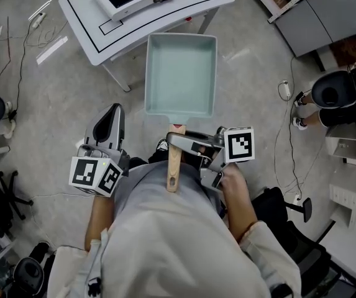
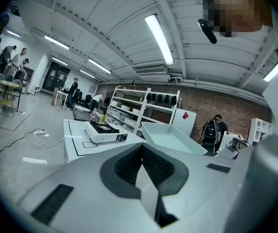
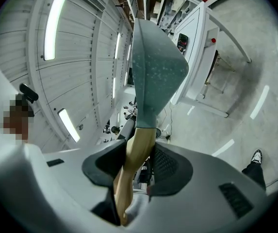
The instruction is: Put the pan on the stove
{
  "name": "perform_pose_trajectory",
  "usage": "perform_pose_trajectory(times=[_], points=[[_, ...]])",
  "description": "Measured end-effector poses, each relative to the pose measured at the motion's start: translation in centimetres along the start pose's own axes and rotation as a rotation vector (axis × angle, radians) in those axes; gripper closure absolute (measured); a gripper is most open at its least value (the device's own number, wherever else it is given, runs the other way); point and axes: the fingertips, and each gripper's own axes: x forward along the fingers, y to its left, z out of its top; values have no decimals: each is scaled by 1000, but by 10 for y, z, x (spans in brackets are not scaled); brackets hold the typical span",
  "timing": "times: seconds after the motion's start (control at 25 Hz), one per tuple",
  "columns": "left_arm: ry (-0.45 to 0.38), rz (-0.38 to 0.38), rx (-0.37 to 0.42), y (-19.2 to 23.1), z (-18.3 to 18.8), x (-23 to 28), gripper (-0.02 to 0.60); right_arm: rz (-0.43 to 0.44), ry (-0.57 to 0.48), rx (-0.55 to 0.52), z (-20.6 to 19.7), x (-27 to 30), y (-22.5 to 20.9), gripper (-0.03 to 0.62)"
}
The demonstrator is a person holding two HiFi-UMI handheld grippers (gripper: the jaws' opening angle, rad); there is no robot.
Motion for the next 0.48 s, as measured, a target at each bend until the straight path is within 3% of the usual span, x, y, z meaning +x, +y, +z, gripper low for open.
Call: perform_pose_trajectory(times=[0.24,0.48], points=[[-4,46,-2,7,-3,-12,574,-5,1,-11,-5,-2,-3,433],[23,43,2,8,-7,-1,574,-9,-4,-10,5,-5,-9,431]])
